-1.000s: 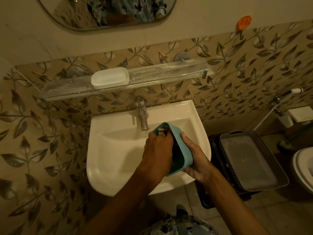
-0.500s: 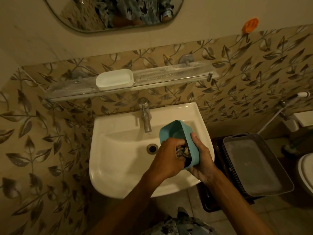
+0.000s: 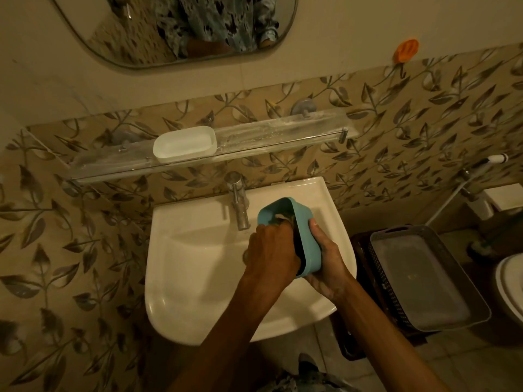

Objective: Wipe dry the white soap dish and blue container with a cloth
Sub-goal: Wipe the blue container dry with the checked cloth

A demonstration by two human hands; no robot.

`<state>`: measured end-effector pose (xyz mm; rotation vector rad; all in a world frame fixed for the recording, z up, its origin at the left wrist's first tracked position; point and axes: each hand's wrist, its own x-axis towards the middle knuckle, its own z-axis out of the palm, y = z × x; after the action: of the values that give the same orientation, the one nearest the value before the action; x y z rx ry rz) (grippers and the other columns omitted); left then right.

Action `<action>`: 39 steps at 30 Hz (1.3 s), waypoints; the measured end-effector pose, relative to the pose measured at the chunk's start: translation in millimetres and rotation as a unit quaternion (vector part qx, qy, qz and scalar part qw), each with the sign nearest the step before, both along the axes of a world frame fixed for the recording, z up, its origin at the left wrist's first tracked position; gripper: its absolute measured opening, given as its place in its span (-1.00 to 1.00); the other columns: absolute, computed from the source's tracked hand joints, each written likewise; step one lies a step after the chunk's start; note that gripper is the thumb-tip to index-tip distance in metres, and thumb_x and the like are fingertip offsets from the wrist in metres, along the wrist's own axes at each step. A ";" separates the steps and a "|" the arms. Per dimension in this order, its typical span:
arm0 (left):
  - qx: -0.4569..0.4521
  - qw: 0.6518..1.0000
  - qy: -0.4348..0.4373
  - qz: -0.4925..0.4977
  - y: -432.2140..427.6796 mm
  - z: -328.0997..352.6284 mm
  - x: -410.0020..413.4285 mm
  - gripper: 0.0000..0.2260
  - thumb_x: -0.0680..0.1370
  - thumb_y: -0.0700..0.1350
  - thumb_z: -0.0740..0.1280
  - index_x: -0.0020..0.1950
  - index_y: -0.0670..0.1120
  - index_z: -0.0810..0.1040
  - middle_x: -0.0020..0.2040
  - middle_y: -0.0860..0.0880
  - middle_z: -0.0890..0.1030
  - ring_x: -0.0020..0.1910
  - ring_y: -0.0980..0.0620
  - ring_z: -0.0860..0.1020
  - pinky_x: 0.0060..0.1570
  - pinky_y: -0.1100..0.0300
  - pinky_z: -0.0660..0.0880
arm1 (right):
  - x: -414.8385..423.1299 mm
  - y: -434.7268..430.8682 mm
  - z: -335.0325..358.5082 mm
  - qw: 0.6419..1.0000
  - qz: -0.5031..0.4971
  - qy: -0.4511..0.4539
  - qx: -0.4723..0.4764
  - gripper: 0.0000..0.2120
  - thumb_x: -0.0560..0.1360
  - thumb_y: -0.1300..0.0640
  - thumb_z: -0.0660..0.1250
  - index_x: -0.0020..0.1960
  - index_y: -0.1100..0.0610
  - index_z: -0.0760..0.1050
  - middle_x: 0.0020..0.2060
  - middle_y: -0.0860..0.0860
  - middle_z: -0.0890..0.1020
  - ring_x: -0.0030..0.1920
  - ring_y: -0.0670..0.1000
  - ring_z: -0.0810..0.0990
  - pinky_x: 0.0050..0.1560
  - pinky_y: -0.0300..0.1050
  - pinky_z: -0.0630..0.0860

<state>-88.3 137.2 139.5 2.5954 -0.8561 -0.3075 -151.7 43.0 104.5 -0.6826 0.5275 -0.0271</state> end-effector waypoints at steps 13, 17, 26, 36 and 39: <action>-0.188 0.964 0.187 -0.014 25.5 56.9 10.2 -0.76 0.56 -0.05 0.28 0.22 0.03 0.51 0.11 0.03 0.60 0.06 0.12 0.57 0.06 0.13 0.54 | 15.0 -11.8 23.5 0.992 0.044 -0.070 -0.100 -0.55 0.19 -0.29 0.46 -0.07 -0.01 0.70 -0.12 0.08 0.71 -0.13 0.03 0.69 -0.09 -0.05 0.63; -0.087 0.992 -0.090 0.005 34.1 60.9 12.6 -0.75 0.55 -0.02 0.27 0.22 0.03 0.47 0.11 0.03 0.50 0.14 0.07 0.38 0.13 0.17 0.25 | 14.7 -13.1 18.7 0.987 0.067 -0.090 -0.114 -0.37 0.05 -0.36 0.53 0.01 -0.03 0.66 -0.11 0.06 0.69 -0.10 0.03 0.67 -0.03 -0.03 0.60; 0.105 0.986 -0.053 -0.122 31.8 35.5 -14.9 -0.65 0.58 -0.13 0.22 0.37 -0.01 0.38 0.32 -0.01 0.41 0.36 -0.03 0.21 0.24 0.14 0.35 | 19.6 -10.9 33.1 0.971 0.063 -0.114 -0.199 -0.33 0.13 -0.33 0.49 0.12 0.00 0.53 -0.15 -0.02 0.70 -0.13 -0.03 0.66 -0.13 -0.16 0.61; -0.097 0.966 0.210 -0.118 39.9 35.7 -11.9 -0.67 0.57 -0.07 0.24 0.34 0.01 0.40 0.24 0.06 0.47 0.24 0.12 0.41 0.29 0.21 0.39 | 21.3 -15.3 40.3 0.956 0.048 -0.136 -0.254 -0.32 0.17 -0.38 0.43 0.13 0.02 0.51 -0.13 -0.05 0.68 -0.13 -0.07 0.64 -0.15 -0.20 0.58; 0.094 0.977 -0.051 -0.187 40.0 33.4 -24.6 -0.55 0.55 -0.25 0.25 0.40 0.06 0.32 0.37 0.06 0.37 0.33 0.00 0.22 0.24 0.16 0.26 | 14.9 -15.1 30.8 0.964 0.060 -0.119 -0.230 -0.41 0.22 -0.28 0.44 0.14 0.00 0.52 -0.12 -0.02 0.68 -0.11 -0.04 0.64 -0.12 -0.15 0.59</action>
<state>-112.9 177.2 172.9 2.6246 -1.4196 -0.3759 -136.8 27.9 135.4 -1.1483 0.2460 -0.1196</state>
